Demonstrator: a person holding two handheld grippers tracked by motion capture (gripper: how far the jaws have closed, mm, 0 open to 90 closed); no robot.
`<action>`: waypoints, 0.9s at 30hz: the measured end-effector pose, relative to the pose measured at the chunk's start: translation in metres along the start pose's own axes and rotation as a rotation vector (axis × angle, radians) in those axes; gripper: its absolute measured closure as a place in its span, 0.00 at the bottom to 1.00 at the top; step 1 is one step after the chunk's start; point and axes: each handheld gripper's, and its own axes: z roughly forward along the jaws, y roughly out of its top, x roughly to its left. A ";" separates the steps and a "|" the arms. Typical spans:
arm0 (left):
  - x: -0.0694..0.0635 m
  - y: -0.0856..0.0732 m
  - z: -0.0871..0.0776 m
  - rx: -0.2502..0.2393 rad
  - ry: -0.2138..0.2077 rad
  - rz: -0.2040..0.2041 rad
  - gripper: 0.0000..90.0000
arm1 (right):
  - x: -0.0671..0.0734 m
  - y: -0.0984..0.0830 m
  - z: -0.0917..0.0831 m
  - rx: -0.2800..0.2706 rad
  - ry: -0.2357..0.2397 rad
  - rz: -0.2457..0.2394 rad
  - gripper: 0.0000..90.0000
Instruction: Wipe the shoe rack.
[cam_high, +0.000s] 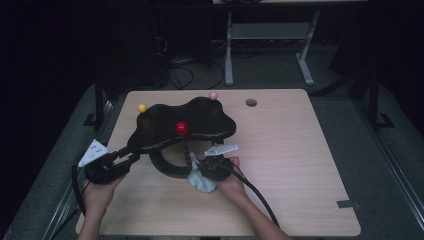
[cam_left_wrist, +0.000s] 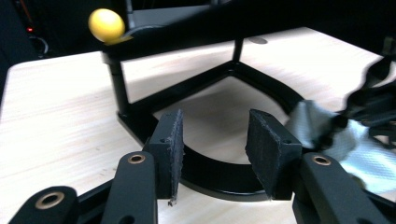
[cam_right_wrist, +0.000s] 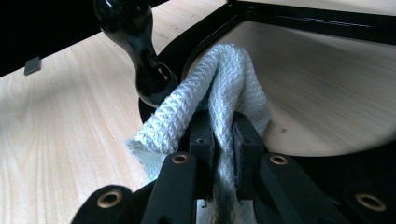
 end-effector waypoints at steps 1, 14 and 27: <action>-0.002 -0.001 0.000 0.001 -0.002 0.004 0.61 | 0.002 0.000 0.002 0.005 0.005 -0.004 0.90; -0.038 -0.017 0.005 -0.015 -0.057 0.063 0.61 | 0.002 -0.003 0.001 0.020 -0.045 -0.043 0.89; -0.072 -0.030 0.028 0.005 -0.122 0.104 0.59 | 0.000 -0.004 -0.002 0.038 -0.064 -0.051 0.90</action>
